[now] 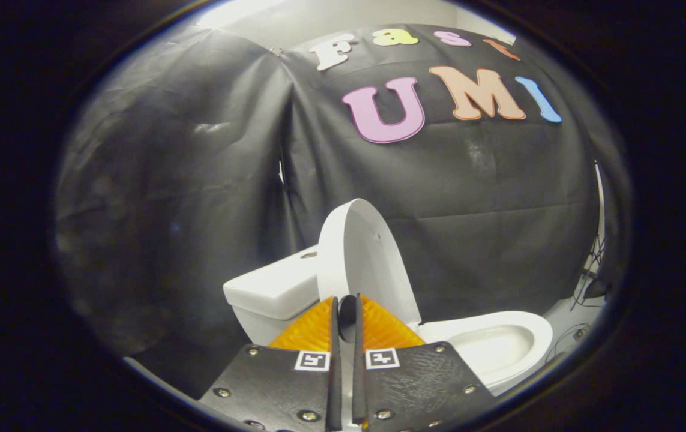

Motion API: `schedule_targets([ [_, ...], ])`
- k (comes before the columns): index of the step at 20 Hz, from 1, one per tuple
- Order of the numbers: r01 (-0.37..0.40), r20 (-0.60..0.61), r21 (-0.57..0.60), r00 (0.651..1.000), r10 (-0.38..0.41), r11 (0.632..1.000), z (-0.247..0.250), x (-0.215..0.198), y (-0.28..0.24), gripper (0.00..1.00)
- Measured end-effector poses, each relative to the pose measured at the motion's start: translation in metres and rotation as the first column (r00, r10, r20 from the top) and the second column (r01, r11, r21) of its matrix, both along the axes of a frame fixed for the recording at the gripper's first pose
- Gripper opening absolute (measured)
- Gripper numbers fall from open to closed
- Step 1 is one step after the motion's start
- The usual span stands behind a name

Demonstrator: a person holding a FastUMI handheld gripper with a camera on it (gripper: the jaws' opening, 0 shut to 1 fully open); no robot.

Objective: Open the toilet lid.

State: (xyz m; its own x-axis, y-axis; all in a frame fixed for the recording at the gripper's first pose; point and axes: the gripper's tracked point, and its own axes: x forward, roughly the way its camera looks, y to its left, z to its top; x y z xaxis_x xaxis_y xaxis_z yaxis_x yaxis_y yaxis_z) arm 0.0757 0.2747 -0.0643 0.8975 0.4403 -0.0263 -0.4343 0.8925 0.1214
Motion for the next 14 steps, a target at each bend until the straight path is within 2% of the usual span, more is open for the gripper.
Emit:
schedule_targets([
  [5, -0.015, -0.012, -0.034, 1.0, 0.015, 0.999, -0.005, 0.004, 0.007, 0.12],
  [6, -0.013, -0.024, -0.04, 1.0, 0.013, 0.999, -0.01, 0.002, 0.01, 0.17],
  [11, -0.025, -0.093, -0.083, 0.995, 0.017, 0.996, -0.031, -0.001, 0.013, 0.28],
  [14, -0.06, -0.11, -0.097, 0.993, 0.049, 0.994, -0.036, -0.007, 0.018, 0.63],
])
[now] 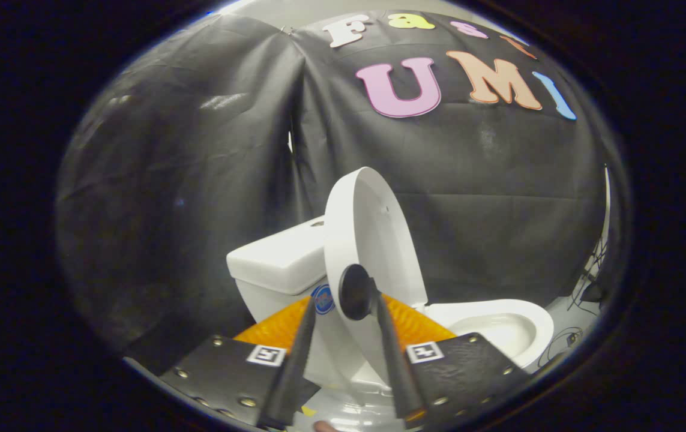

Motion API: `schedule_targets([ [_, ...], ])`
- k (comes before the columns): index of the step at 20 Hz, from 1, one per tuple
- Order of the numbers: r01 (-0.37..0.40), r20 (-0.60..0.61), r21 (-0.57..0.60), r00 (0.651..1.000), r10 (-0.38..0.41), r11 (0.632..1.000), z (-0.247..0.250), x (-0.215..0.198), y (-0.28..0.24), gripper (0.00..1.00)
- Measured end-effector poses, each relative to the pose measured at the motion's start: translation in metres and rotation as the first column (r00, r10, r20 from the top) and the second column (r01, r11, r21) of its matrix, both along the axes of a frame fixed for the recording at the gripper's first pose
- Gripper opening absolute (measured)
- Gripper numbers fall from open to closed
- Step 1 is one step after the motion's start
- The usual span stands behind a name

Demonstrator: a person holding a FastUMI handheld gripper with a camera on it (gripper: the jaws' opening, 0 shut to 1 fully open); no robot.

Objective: Open the toilet lid.

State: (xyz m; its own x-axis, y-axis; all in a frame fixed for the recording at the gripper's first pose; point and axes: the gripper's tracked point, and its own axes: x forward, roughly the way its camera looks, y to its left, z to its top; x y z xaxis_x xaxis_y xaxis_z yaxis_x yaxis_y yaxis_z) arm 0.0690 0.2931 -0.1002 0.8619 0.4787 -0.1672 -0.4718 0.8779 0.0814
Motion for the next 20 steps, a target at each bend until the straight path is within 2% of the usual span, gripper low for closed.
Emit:
schedule_targets([
  [3, -0.005, 0.017, -0.021, 1.0, 0.006, 1.0, 0.003, -0.006, -0.004, 0.98],
  [13, 0.002, 0.07, 0.002, 0.998, -0.003, 1.0, 0.038, -0.02, -0.041, 0.99],
  [20, 0.067, 0.111, 0.028, 0.991, -0.07, 0.997, 0.063, -0.02, -0.096, 0.99],
])
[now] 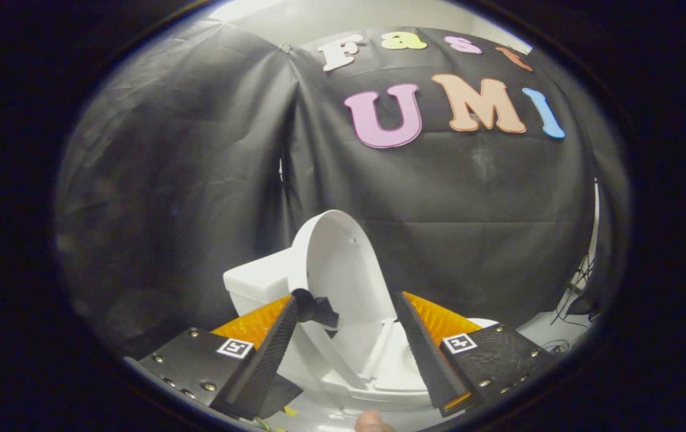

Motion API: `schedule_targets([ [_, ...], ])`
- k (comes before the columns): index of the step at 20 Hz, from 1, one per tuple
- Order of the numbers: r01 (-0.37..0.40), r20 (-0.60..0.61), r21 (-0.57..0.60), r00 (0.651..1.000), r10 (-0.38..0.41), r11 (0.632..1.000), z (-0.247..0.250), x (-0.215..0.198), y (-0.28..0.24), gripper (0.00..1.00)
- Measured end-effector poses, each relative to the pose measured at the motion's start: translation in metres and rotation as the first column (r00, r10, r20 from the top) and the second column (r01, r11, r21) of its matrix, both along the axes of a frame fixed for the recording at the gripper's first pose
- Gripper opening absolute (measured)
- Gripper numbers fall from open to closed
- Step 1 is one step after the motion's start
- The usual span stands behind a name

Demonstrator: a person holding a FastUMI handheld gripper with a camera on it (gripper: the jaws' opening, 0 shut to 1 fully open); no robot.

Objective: Open the toilet lid.

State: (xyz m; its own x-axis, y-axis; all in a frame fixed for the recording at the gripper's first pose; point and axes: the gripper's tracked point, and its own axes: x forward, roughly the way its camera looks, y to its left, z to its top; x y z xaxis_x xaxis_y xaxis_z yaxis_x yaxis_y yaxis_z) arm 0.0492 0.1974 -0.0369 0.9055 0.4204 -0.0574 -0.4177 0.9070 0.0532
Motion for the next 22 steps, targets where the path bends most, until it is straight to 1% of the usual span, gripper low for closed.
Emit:
schedule_targets([
  [12, 0.155, 0.011, -0.001, 0.988, -0.155, 0.988, -0.003, 0.001, -0.135, 0.99],
  [16, 0.189, 0.035, -0.021, 0.981, -0.188, 0.982, -0.003, -0.005, -0.179, 0.99],
  [22, 0.246, 0.039, -0.011, 0.969, -0.245, 0.969, -0.009, -0.006, -0.235, 0.99],
])
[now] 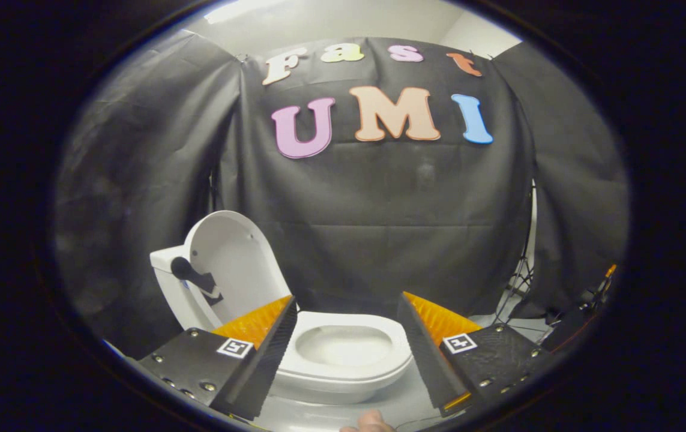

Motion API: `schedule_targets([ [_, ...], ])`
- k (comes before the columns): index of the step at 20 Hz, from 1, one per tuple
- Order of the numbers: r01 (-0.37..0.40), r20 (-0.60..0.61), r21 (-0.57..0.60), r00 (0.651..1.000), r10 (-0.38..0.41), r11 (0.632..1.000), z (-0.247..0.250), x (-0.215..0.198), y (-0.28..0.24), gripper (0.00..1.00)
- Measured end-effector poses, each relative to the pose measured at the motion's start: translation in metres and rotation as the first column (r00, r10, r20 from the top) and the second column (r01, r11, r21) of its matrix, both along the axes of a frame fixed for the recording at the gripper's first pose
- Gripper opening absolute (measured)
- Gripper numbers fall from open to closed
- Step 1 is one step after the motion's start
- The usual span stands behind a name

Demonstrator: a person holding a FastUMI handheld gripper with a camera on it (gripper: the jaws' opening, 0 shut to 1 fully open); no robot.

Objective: Open the toilet lid.

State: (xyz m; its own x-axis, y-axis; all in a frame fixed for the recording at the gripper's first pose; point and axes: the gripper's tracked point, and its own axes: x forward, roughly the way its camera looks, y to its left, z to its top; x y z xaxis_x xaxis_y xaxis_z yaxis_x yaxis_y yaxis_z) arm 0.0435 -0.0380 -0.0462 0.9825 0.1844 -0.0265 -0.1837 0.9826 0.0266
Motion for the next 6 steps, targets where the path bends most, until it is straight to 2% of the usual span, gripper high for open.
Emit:
schedule_targets([
  [6, 0.018, 0.004, -0.007, 1.0, -0.018, 1.0, -0.009, -0.003, -0.019, 0.99],
])
